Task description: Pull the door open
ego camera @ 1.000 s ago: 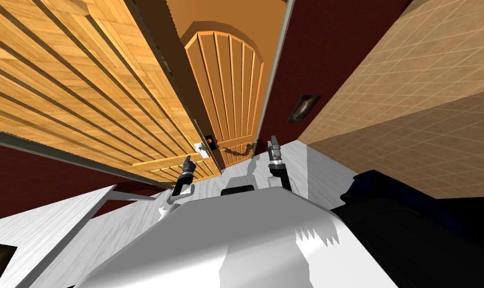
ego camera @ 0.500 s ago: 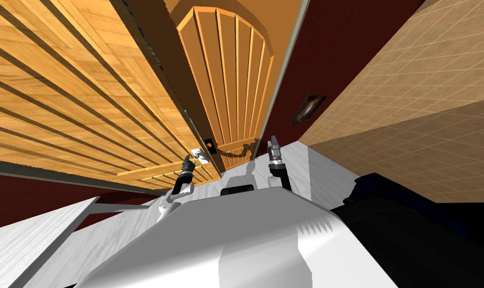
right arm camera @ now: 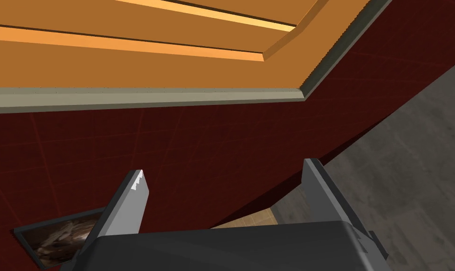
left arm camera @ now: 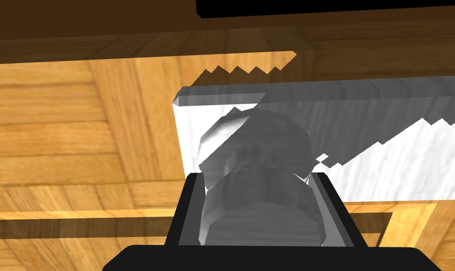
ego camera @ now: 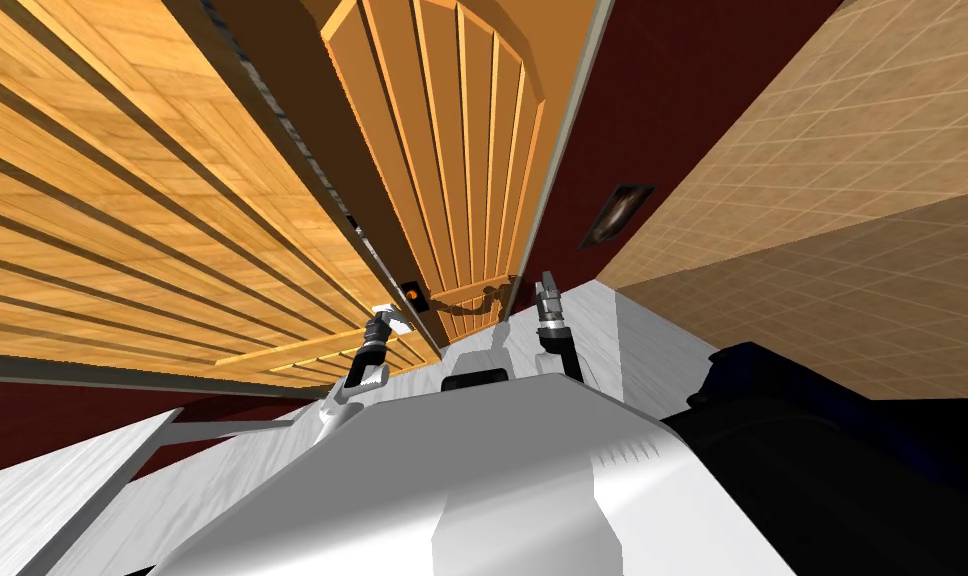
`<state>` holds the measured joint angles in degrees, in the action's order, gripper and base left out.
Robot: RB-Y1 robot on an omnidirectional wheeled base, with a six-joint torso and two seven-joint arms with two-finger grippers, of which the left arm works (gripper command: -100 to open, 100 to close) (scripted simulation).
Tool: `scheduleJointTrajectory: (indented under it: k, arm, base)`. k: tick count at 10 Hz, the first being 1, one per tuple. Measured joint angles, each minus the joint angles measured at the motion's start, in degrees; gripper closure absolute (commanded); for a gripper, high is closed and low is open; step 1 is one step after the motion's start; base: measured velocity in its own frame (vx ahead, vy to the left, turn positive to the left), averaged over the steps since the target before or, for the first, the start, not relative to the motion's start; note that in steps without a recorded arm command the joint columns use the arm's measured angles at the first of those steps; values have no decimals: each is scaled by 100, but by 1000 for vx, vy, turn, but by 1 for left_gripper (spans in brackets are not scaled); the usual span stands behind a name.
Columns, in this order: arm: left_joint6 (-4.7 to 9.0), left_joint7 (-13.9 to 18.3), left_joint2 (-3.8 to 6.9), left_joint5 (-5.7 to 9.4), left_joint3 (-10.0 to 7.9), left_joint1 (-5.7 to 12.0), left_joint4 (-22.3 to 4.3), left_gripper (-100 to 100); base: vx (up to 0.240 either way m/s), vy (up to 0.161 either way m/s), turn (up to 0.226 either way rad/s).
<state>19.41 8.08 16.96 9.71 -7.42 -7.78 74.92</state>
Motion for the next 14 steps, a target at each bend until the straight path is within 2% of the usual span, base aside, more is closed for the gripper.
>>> scheduleJointTrajectory:
  k: [3, 5, 10, 13, 14]
  arm:
    - [-7, -2, -11, -3, 16, -11, -7, 100]
    - [38, 47, 54, 8, 64, -59, 43, 100]
    - [122, 215, 256, 22, 324, -276, 153, 100]
    - [251, 408, 474, 42, 592, -405, 293, 100]
    - [253, 421, 474, 39, 619, -417, 298, 100]
  base:
    - [-43, 17, -9]
    - [-179, 44, -62]
    - [-217, 78, -129]
    - [-183, 85, -161]
    - [-121, 43, -136]
